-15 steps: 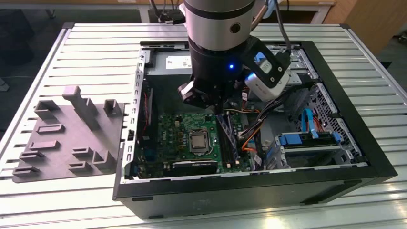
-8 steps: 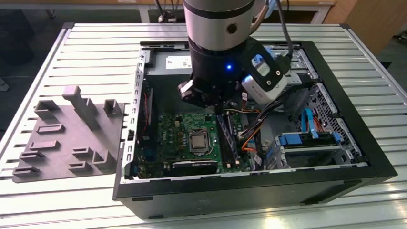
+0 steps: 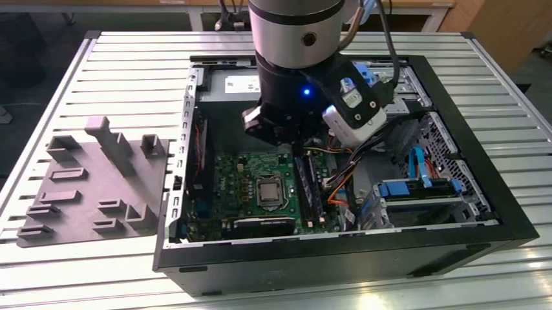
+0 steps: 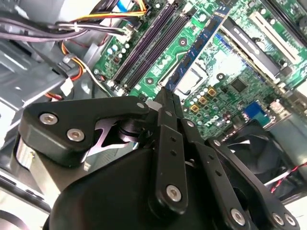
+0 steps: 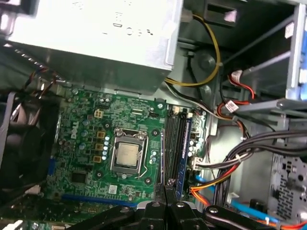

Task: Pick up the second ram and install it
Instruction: 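Insert the second ram into the second slot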

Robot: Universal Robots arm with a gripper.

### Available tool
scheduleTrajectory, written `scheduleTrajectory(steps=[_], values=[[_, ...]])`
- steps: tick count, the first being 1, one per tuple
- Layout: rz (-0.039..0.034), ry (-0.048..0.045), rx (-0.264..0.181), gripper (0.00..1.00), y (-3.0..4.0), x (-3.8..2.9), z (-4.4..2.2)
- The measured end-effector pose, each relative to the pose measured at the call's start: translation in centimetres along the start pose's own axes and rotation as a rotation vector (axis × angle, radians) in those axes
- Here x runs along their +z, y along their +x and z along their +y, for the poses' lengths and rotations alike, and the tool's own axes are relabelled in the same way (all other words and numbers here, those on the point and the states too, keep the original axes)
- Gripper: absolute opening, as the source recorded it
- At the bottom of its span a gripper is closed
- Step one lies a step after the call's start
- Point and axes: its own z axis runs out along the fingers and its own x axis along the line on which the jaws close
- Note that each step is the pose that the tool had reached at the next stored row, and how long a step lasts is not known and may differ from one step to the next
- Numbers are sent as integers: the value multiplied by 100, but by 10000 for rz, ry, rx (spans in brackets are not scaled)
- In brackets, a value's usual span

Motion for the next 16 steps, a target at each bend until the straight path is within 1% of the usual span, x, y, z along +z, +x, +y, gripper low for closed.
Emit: scheduleTrajectory(steps=[8,16], values=[[-55,129,1097,12,1,10,-1],[-95,221,1870,12,2,19,-1]])
